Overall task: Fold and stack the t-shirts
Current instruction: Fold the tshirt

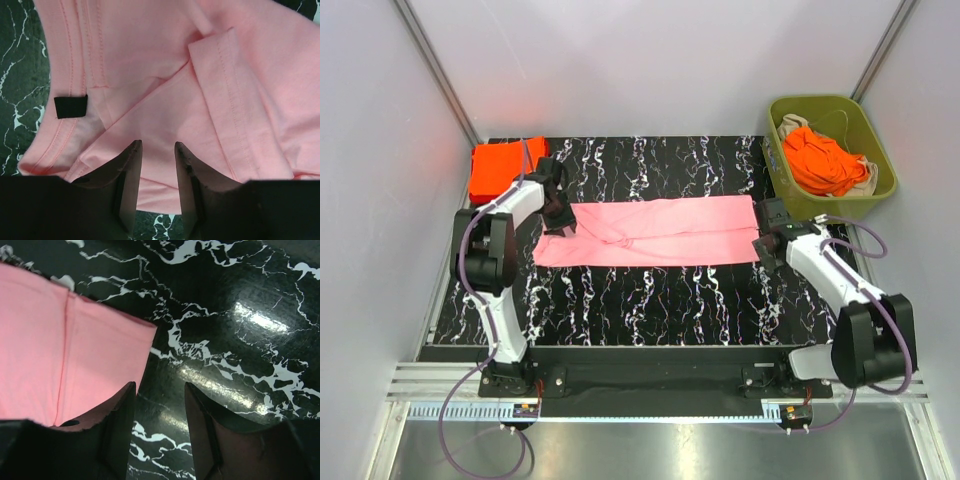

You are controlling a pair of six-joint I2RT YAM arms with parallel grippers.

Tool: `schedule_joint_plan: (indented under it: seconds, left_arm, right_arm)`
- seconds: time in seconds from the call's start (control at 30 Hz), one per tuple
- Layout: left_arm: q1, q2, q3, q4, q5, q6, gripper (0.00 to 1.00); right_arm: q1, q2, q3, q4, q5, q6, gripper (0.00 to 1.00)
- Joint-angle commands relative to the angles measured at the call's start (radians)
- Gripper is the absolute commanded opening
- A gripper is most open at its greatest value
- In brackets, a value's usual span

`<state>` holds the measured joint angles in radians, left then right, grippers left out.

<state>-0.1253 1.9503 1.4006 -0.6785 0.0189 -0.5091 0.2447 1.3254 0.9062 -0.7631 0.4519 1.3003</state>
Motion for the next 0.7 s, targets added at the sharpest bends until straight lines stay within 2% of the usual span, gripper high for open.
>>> schedule_joint_plan:
  seconds: [0.0,0.1,0.27,0.67]
  left_arm:
    - [0.006,0.028,0.041,0.023,0.001,0.004,0.38]
    - [0.003,0.042,0.038,0.022,0.013,0.003,0.38]
    - [0.001,0.035,0.025,0.023,0.004,0.004,0.38]
    - [0.001,0.002,0.028,0.016,-0.007,0.011,0.38]
  right_arm:
    - [-0.044,0.049,-0.01,0.067,-0.025,0.048,0.51]
    - [-0.091,0.112,0.002,0.12,-0.087,0.027,0.5]
    - [-0.131,0.188,0.011,0.182,-0.084,0.011,0.48]
    - [-0.145,0.324,0.02,0.228,-0.09,0.016,0.45]
